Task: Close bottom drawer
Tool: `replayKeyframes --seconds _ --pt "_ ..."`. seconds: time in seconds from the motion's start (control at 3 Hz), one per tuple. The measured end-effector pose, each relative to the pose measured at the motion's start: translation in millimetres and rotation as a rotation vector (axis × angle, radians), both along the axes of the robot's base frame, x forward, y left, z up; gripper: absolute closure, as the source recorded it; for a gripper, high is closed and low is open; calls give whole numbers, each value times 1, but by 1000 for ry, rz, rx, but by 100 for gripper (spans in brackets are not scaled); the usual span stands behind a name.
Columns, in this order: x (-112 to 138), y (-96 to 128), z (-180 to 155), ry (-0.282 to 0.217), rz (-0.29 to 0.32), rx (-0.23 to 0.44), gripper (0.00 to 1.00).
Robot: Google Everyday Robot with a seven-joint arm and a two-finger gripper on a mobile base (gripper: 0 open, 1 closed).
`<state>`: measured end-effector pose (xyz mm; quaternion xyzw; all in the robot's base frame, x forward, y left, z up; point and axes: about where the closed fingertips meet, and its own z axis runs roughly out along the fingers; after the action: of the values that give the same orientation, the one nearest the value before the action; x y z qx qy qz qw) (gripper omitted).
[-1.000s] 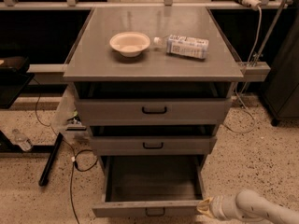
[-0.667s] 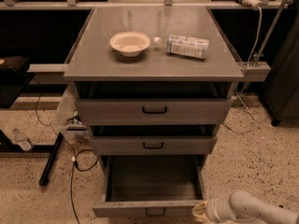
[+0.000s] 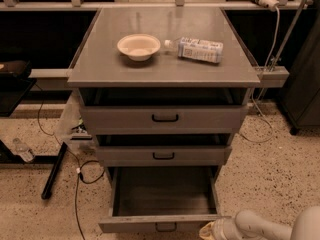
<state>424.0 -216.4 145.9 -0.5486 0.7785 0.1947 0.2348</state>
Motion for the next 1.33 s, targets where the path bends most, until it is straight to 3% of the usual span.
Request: replayKeyframes --seconds 0.33,1.33 --pt "0 1 -2 1 -1 1 82" --pt "-1 1 -2 2 -1 2 12"
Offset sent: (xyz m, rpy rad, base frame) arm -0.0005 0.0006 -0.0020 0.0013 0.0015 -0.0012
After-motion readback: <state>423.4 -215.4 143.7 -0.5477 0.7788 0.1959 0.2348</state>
